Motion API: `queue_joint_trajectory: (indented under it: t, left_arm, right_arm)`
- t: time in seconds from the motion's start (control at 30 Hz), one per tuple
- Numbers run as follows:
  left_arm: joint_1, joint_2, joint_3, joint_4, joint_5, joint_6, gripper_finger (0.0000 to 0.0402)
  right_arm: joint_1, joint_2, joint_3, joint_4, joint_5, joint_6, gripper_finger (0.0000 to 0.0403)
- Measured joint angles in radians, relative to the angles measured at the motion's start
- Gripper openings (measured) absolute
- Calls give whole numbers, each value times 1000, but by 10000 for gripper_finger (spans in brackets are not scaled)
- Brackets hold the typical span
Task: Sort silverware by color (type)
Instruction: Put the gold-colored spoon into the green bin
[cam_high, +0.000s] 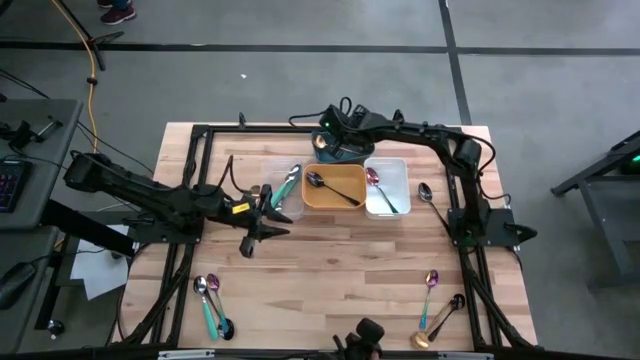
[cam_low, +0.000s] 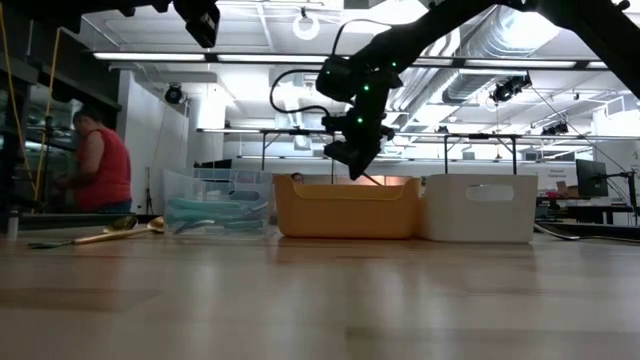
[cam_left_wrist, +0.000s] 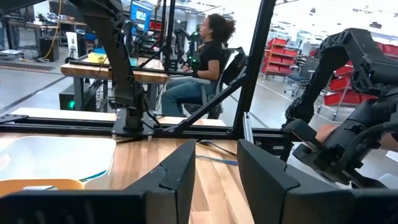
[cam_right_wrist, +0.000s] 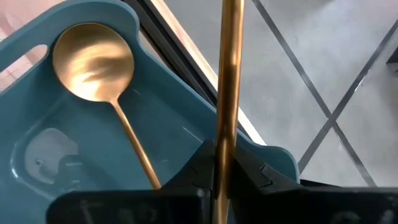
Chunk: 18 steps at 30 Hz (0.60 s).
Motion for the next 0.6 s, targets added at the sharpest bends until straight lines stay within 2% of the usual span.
queue_joint_trajectory:
  t: [0.2,0.6]
  left_arm:
    - [0,1,0,-12,-2,0,113]
    - [0,1,0,-22,-11,-1,113]
  right_arm:
    - [0,0,0,-3,-9,2,33]
    - [1,0,-2,-3,-79,0,35]
